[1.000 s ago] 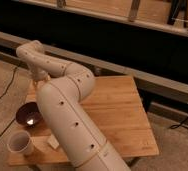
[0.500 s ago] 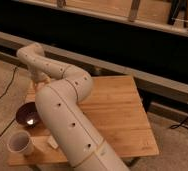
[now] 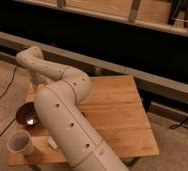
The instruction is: Place the pepper in the ceramic cup
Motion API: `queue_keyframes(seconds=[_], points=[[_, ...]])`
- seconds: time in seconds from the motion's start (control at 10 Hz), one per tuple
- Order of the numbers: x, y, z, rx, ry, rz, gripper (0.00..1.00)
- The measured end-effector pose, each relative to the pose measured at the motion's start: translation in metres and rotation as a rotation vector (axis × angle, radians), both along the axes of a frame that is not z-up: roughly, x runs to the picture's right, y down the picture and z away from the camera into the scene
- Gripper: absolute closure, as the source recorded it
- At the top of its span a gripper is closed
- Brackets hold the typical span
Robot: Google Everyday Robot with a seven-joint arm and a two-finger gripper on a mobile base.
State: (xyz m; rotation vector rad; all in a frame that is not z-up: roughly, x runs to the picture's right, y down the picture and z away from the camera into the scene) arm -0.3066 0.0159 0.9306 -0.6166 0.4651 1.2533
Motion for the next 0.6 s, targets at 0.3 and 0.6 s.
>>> queue_keyframes(seconds=[0.3,0.6], points=[[0.008,0.015,0.009,-0.003,0.019,0.002,0.35],[0.016,0.029,0.018,-0.003,0.034,0.002,0.35]])
